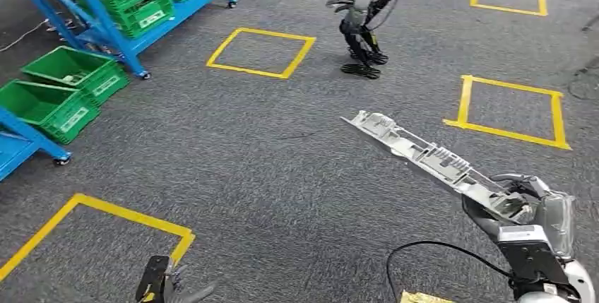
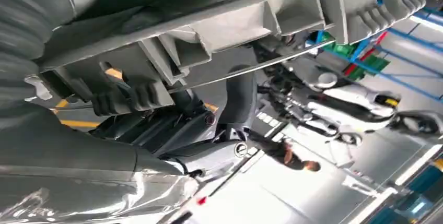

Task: Take the parts from the cabinet and place them on the table.

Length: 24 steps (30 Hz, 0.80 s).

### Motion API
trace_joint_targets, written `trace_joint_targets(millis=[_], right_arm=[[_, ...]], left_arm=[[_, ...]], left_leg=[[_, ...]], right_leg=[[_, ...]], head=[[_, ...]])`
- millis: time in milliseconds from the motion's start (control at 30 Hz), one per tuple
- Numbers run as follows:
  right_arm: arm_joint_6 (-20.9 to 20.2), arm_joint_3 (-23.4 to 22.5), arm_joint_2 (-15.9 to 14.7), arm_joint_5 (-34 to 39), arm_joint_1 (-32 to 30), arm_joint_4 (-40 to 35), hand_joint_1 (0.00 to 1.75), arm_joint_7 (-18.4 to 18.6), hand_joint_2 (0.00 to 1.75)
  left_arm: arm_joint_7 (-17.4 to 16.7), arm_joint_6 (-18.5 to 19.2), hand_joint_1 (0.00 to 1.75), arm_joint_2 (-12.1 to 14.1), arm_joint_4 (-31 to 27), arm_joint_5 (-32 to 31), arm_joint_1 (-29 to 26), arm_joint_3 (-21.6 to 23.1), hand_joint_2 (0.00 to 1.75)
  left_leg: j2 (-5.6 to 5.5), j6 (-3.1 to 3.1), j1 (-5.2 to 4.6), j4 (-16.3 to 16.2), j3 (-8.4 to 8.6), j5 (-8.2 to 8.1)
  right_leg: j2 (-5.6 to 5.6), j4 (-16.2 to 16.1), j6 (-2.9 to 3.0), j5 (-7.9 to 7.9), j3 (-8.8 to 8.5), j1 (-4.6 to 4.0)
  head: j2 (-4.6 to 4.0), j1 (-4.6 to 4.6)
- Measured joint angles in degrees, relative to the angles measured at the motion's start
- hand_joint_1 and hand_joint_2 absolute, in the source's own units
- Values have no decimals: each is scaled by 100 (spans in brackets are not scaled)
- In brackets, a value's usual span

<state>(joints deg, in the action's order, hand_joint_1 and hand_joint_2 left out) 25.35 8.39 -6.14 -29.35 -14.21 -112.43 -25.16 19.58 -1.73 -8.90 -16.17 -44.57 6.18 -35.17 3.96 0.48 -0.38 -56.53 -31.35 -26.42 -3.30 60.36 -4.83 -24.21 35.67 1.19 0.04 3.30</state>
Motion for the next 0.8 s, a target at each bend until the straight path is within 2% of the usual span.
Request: trace_joint_targets(millis=[33, 67, 100, 167, 200, 233, 267, 333, 367, 400, 433, 467, 500, 533, 567, 600, 667, 700, 733, 767, 800], right_arm=[[-2, 0, 2, 2, 14, 6, 175, 2, 175], [-2, 0, 7, 2, 15, 7, 175, -4, 175], [-4, -2, 7, 4, 16, 15, 175, -7, 175], [-4, -6, 9, 9, 17, 17, 175, -15, 175], [-4, -9, 9, 15, 24, 17, 175, -22, 175], [-4, -15, 11, 20, 36, 17, 175, -28, 175], [-4, -15, 11, 20, 59, 22, 175, -33, 175], [-7, -15, 15, 28, 83, 33, 175, -50, 175], [-7, -15, 17, 33, 86, 42, 175, -52, 175], [-7, -15, 17, 33, 85, 50, 175, -52, 175], [-9, -18, 17, 35, 86, 57, 175, -52, 175], [-11, -18, 20, 37, 87, 63, 175, -57, 175], [-24, -17, 20, 42, 92, 63, 175, -61, 175], [-39, -17, 20, 44, 98, 63, 175, -66, 175], [-50, -17, 20, 48, 116, 68, 175, -68, 175], [-59, -18, 22, 48, 116, 74, 175, -74, 175], [-59, -20, 28, 55, 95, 90, 175, -81, 175], [-59, -22, 28, 57, 92, 96, 175, -81, 175], [-59, -31, 28, 57, 79, 98, 175, -83, 175], [-61, -33, 28, 61, 103, 105, 175, -83, 175], [-61, -33, 33, 63, 120, 114, 175, -92, 175]], left_arm=[[-2, 0, 0, 15, -2, 0, 2, 0, 175], [0, 0, 0, 13, -2, 0, 2, 2, 175], [-2, 0, 0, 17, -2, 13, 6, 4, 175], [-2, -2, 0, 13, -2, 37, 15, 4, 175], [-2, 0, 0, 13, -9, 50, 25, 4, 175], [0, 0, 0, 13, -11, 72, 38, 7, 175], [0, -2, 0, 9, -9, 83, 40, 7, 175], [-2, -2, 0, 11, -9, 85, 16, 7, 175], [-2, -2, 0, 11, -9, 85, 6, 7, 175], [-2, -4, 0, 11, -9, 87, 1, 7, 175], [-2, -4, 0, 13, -9, 94, 2, 7, 175], [0, -9, 0, 13, -9, 103, 5, 7, 175], [-2, -13, 0, 15, -11, 122, 8, 7, 175], [0, -15, 0, 15, -9, 140, 8, 7, 175], [0, -24, 0, 15, -9, 146, 5, 9, 175], [-4, -37, 0, 15, -9, 146, 6, 9, 175], [-15, -63, 0, 13, -11, 155, -3, 9, 175], [-15, -70, 0, 7, -11, 157, 5, 11, 175], [-15, -81, 0, 7, -11, 171, 11, 11, 175], [-15, -79, 0, 4, -11, 175, 10, 11, 175], [-15, -79, 0, 4, -11, 184, -13, 11, 175]], left_leg=[[35, -34, -52, -8, 11, -23], [63, -60, -61, -35, 17, -45], [111, -86, -60, -19, 31, -31], [223, -126, -48, -4, 35, -28], [218, -180, -34, -10, 20, -73], [-65, -213, -11, -143, -22, -197], [-238, -222, -6, -494, -178, -427], [-333, -229, -1, -1473, -641, -869], [-343, -226, -2, -1802, -820, -952], [-349, -217, -2, -1861, -869, -890], [-353, -203, 1, -1673, -793, -695], [-383, -184, 8, -1254, -596, -418], [-491, -168, 19, -722, -330, -153], [-793, -160, 47, -295, -110, 3], [-1047, -142, 80, -69, -28, -49], [-962, -160, 67, -81, -36, -55], [-854, -87, 21, -75, -39, -34], [-768, -33, 44, -14, -26, 9], [-678, 1, 50, 12, -8, 31], [-620, 29, 43, 15, -10, 30], [-533, 43, 30, 14, -7, 23]], right_leg=[[-178, -92, 45, -80, -64, -43], [-91, -141, 110, -24, -80, -20], [-19, -120, 161, -26, -50, -32], [96, -109, 218, -17, 3, -55], [174, -139, 272, 13, 1, -21], [238, -143, 300, 25, 10, -9], [296, -145, 324, 32, 19, -4], [442, -145, 345, 40, 37, -7], [521, -145, 347, 45, 43, -10], [603, -145, 344, 49, 44, -10], [689, -145, 335, 56, 44, -8], [779, -145, 318, 67, 42, -3], [864, -144, 299, 79, 40, 7], [924, -144, 278, 91, 45, 21], [995, -99, 241, 94, 88, -16], [1057, -129, 205, 121, 119, 21], [1199, -210, 102, 188, 137, 66], [1250, -214, 70, 204, 173, 68], [882, -107, 94, 136, 225, 39], [594, 151, 85, -47, 351, 6], [454, 603, 58, -295, 555, 3]], head=[[0, 0], [0, -20], [0, -16], [0, -13], [0, -15], [0, -26], [0, -28], [0, -44], [0, -44], [0, -44], [0, -46], [0, -44], [0, -46], [0, -50], [0, -48], [0, -42], [0, -52], [0, -52], [0, -41], [0, -20], [0, -20]])
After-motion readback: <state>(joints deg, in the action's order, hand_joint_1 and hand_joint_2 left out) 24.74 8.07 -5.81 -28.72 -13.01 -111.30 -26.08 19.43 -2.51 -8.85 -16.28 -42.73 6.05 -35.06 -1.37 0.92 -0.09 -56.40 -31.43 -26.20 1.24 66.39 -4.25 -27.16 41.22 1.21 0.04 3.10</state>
